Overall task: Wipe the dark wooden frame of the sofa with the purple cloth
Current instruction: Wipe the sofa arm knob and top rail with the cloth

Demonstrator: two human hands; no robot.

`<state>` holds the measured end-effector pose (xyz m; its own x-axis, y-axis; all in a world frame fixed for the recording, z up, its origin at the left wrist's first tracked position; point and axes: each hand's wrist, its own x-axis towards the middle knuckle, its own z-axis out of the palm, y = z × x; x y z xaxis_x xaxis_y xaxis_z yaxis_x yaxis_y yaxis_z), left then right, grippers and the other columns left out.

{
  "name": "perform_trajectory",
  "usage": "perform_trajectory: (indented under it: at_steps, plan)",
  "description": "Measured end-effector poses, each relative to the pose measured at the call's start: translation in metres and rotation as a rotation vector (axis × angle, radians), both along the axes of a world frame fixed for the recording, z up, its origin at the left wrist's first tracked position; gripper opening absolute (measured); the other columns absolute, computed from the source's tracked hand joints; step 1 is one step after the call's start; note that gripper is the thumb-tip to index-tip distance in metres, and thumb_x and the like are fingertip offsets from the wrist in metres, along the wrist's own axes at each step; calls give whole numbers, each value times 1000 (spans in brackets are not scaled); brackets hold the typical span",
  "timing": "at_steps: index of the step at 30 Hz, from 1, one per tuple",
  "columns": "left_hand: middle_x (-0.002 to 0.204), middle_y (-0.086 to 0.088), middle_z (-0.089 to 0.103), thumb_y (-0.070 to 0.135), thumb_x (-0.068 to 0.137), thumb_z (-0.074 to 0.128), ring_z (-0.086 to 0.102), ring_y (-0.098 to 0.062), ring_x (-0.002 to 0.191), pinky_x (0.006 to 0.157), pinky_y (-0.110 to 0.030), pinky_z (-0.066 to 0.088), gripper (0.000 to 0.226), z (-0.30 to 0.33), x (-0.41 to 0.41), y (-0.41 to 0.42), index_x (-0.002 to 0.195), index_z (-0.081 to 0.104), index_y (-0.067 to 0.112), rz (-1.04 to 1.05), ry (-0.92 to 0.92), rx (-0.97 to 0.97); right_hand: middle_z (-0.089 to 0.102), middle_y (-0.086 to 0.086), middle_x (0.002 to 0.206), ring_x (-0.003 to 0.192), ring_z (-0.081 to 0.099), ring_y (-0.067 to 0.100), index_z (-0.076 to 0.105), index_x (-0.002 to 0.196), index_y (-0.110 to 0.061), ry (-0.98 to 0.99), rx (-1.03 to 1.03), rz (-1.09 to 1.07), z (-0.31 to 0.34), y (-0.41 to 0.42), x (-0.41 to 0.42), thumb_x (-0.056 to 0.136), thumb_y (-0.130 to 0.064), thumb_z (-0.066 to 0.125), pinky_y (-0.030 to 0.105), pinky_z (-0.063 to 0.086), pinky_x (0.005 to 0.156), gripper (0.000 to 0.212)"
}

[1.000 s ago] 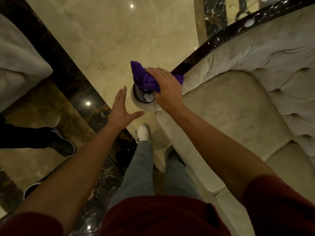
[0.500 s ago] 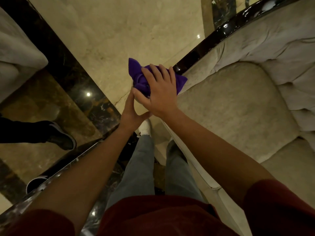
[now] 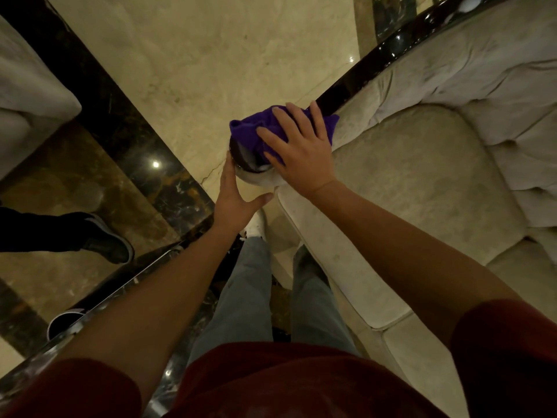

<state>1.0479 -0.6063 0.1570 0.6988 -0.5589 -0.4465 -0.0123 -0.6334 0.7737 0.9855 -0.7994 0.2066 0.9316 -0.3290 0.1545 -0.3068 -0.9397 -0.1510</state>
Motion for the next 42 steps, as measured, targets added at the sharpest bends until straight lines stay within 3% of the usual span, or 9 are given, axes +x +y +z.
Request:
perform_trajectory:
  at_steps: [6,14,19,22,25,29,33,37,42]
  plan:
    - [171,1,25,56,85,79,28,-13,154,100,5,23,110,0,-19,-23,166,12,25,190,-52,54,64,13,145,140,54,40,70,132,-25,-11,-72,-3,11,-38,-6,102,-39,58,69,31,120,35]
    - [169,-2,31,57,96,64,34,-23,153,118,-37,36,91,0,-19,-20,166,15,27,172,-166,127,65,14,143,138,55,39,71,133,-22,-52,-47,-110,31,-72,-6,101,-41,60,69,31,120,39]
    - [169,0,30,55,96,65,33,-20,153,115,-32,32,88,4,0,-4,165,19,25,55,-131,143,59,15,147,141,50,38,66,138,-16,-18,129,-203,51,-80,2,100,-34,58,57,28,124,43]
    - [167,-4,34,34,99,70,41,-26,148,115,-40,41,86,5,10,0,166,18,21,-24,-125,129,67,18,132,124,60,38,70,131,-7,-127,301,-218,64,-72,10,94,-16,64,49,44,110,39]
    - [167,-4,35,30,99,71,43,-27,147,116,-45,43,87,7,13,6,166,16,23,-56,-94,95,71,20,120,110,65,38,72,127,-5,-188,406,-198,71,-46,17,91,-6,66,47,51,95,36]
    - [168,1,33,41,96,72,41,-23,149,114,-41,43,92,5,20,12,166,12,32,-100,-70,93,71,21,121,110,66,39,72,127,-2,-178,512,-172,56,7,23,95,-4,68,46,50,97,33]
    - [167,8,35,54,97,63,43,-19,146,111,-39,45,83,0,23,15,163,14,42,-63,-83,94,72,18,126,115,67,37,70,130,-4,-195,549,-199,32,43,25,99,-15,68,50,49,101,33]
    - [164,11,39,65,87,61,51,-17,140,101,-32,46,92,-12,29,6,162,13,44,-55,-85,100,66,11,143,138,56,34,67,138,-15,-133,388,-156,13,50,12,104,-38,54,56,32,121,43]
    - [150,22,47,60,84,73,57,-1,122,90,-15,45,88,-32,27,0,156,24,47,23,-71,26,57,12,154,147,46,38,64,144,-25,-88,188,-37,-14,42,6,104,-49,55,60,26,125,48]
